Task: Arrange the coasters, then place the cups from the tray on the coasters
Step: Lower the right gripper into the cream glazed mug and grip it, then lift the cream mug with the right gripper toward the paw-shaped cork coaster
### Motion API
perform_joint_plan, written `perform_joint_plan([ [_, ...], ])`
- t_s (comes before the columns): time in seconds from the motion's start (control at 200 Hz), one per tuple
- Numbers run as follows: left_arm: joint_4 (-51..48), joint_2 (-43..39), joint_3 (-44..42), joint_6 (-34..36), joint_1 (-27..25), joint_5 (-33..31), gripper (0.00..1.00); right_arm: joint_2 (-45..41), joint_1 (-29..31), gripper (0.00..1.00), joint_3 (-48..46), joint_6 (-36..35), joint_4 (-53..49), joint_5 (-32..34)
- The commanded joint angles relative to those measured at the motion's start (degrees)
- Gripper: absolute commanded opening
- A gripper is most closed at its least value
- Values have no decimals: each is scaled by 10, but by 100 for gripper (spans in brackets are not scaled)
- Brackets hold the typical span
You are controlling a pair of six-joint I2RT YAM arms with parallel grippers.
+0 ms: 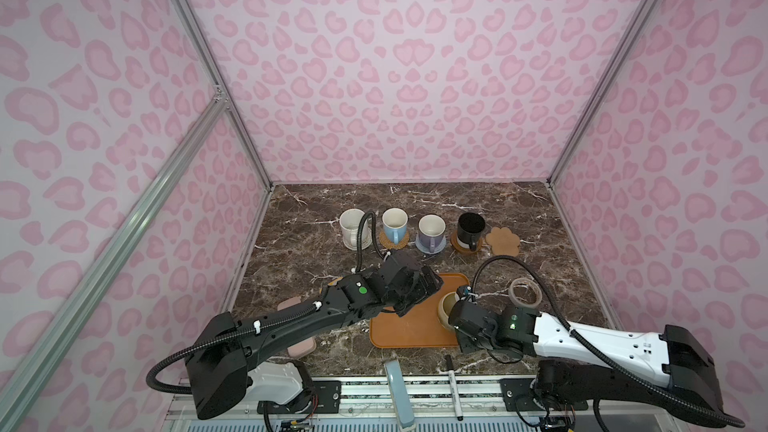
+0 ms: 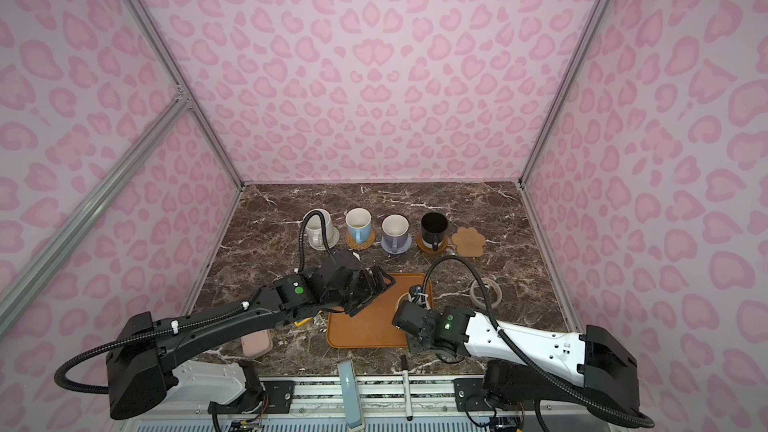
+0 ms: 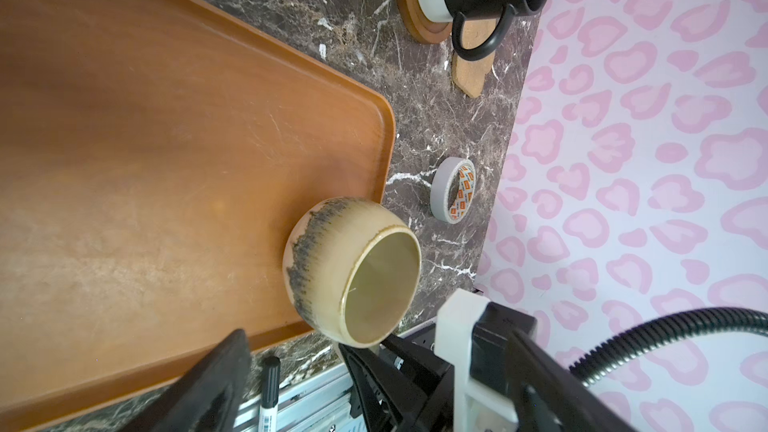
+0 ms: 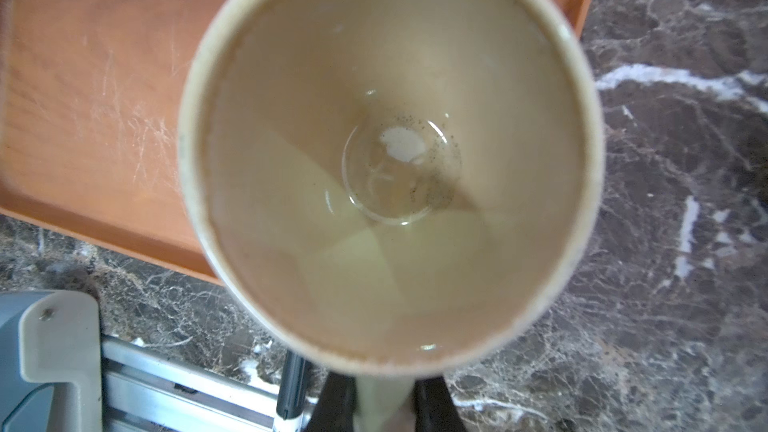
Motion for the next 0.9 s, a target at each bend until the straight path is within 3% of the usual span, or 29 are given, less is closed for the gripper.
perform_joint_plan([
  [0.0, 16, 4, -5, -4, -2, -2, 97, -5, 0, 0, -3, 6, 3, 1],
  [0.42, -46, -20, 35, 56, -2, -55, 97, -69, -36, 0, 29, -25, -42, 47],
  [0.895, -31, 11, 77, 77, 13, -34, 96, -90, -211, 0, 91, -130, -88, 10],
])
